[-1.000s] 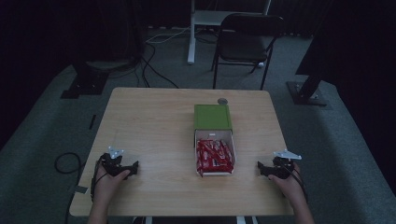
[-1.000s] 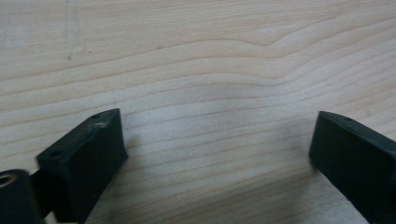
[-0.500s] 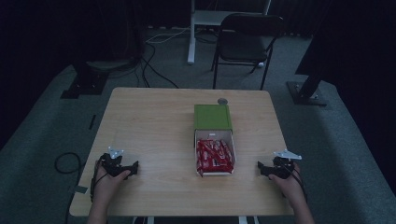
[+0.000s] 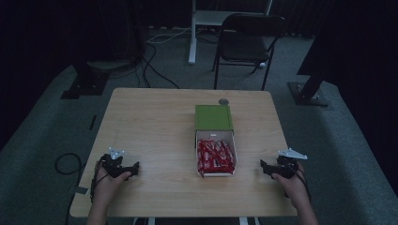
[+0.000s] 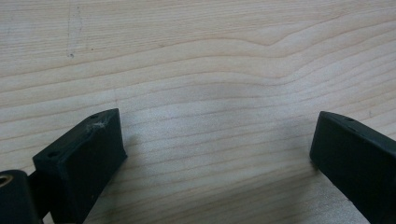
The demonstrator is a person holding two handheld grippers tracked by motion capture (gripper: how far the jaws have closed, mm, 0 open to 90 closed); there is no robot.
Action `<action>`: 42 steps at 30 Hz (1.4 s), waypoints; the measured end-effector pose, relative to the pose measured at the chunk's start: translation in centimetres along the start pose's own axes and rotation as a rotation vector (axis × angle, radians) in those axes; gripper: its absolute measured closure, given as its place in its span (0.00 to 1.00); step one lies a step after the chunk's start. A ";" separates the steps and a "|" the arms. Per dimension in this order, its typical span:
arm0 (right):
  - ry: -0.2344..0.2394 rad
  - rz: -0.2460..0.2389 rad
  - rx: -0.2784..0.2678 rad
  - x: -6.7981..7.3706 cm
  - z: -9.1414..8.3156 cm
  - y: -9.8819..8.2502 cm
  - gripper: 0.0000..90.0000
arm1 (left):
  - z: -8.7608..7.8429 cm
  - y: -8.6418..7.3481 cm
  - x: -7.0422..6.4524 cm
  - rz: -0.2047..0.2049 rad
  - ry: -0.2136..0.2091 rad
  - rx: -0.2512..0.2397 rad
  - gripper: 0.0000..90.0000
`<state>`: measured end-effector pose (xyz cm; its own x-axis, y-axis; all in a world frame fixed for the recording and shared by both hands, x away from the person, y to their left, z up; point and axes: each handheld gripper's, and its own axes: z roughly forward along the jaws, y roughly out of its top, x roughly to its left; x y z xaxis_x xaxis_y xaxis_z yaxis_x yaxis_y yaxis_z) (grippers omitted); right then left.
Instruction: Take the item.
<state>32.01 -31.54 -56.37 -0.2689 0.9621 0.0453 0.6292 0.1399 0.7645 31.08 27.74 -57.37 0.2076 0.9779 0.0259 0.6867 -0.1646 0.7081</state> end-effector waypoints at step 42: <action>0.125 -0.073 -0.136 6.4 -4.0 7.6 0.17 | 0.0 0.0 0.0 0.000 0.000 -0.001 0.04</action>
<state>32.20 -25.27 -47.73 -0.4040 0.9128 0.0599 0.5032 0.1671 0.8479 31.08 27.73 -57.38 0.2078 0.9778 0.0257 0.6862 -0.1644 0.7086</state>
